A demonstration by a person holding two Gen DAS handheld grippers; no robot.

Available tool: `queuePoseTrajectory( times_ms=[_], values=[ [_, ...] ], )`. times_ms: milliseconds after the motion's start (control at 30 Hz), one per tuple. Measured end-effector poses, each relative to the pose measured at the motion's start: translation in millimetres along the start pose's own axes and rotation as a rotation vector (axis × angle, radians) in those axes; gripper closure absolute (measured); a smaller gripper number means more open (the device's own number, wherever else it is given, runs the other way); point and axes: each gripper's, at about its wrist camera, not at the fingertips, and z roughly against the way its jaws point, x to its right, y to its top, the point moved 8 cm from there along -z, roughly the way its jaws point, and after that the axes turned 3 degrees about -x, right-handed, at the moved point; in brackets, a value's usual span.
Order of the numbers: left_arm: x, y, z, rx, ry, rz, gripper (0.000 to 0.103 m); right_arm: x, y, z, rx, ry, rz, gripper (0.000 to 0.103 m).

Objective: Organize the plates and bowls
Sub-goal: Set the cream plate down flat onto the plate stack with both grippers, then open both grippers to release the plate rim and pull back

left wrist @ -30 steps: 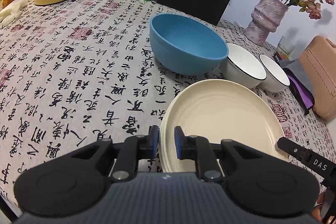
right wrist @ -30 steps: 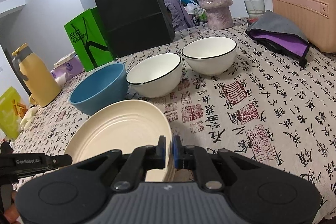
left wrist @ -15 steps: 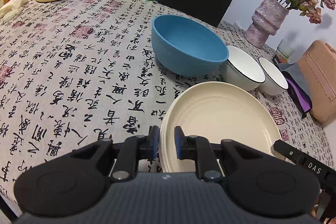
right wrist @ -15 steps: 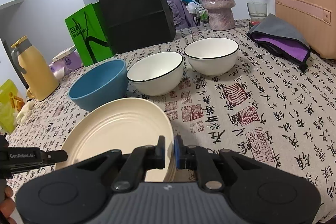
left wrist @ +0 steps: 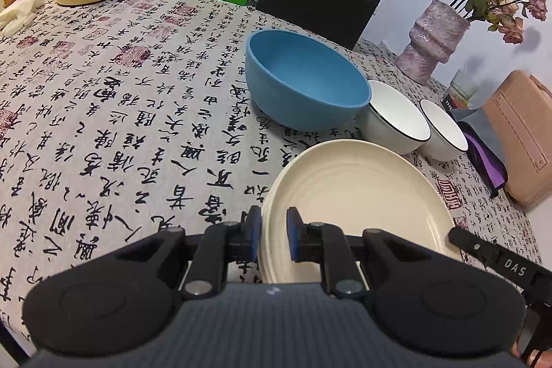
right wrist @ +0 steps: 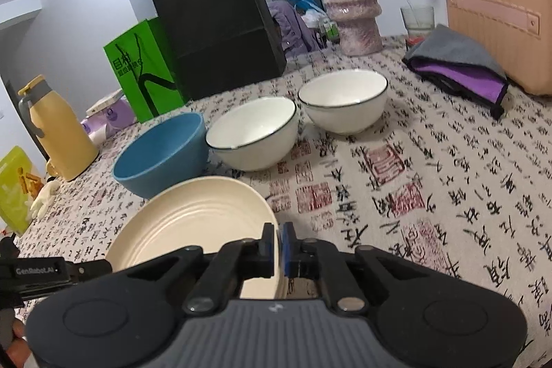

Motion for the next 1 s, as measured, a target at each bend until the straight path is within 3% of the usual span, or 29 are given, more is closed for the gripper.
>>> queuePoseTrajectory(
  times_ms=[200, 267, 333, 400, 500, 533, 567, 600, 633, 667, 767, 1000],
  values=[
    [0, 0, 0, 0.002, -0.005, 0.004, 0.087, 0, -2, 0, 0.003, 0.006, -0.004, 0.099],
    [-1, 1, 2, 0.01, -0.012, 0.007, 0.087, 1, 0, 3, 0.014, 0.021, -0.01, 0.095],
    [-1, 3, 8, 0.036, -0.013, -0.006, 0.082, 1, 2, 8, 0.033, 0.035, -0.014, 0.092],
    [-1, 5, 15, 0.076, -0.003, -0.03, 0.063, -1, 4, 15, 0.06, 0.044, -0.001, 0.087],
    [-3, 8, 30, 0.156, 0.007, -0.066, 0.04, -6, 4, 25, 0.104, 0.07, 0.027, 0.057],
    [-4, 9, 36, 0.189, 0.01, -0.082, 0.032, -8, 3, 29, 0.121, 0.083, 0.037, 0.037],
    [-5, 9, 42, 0.222, 0.013, -0.094, 0.014, -10, 2, 32, 0.141, 0.097, 0.048, 0.019],
    [-6, 9, 49, 0.258, 0.015, -0.104, 0.0, -12, 1, 37, 0.165, 0.114, 0.062, 0.011],
    [-9, 8, 57, 0.304, 0.018, -0.113, 0.0, -15, -1, 41, 0.188, 0.127, 0.075, 0.002],
    [-12, 7, 65, 0.344, 0.029, -0.119, 0.0, -17, -2, 44, 0.207, 0.128, 0.087, 0.0],
    [-23, 3, 80, 0.41, 0.077, -0.136, 0.0, -21, -6, 53, 0.243, 0.089, 0.114, 0.0],
    [-54, -15, 108, 0.482, 0.12, -0.151, 0.0, -29, -17, 74, 0.303, 0.069, 0.144, 0.0]
  ],
)
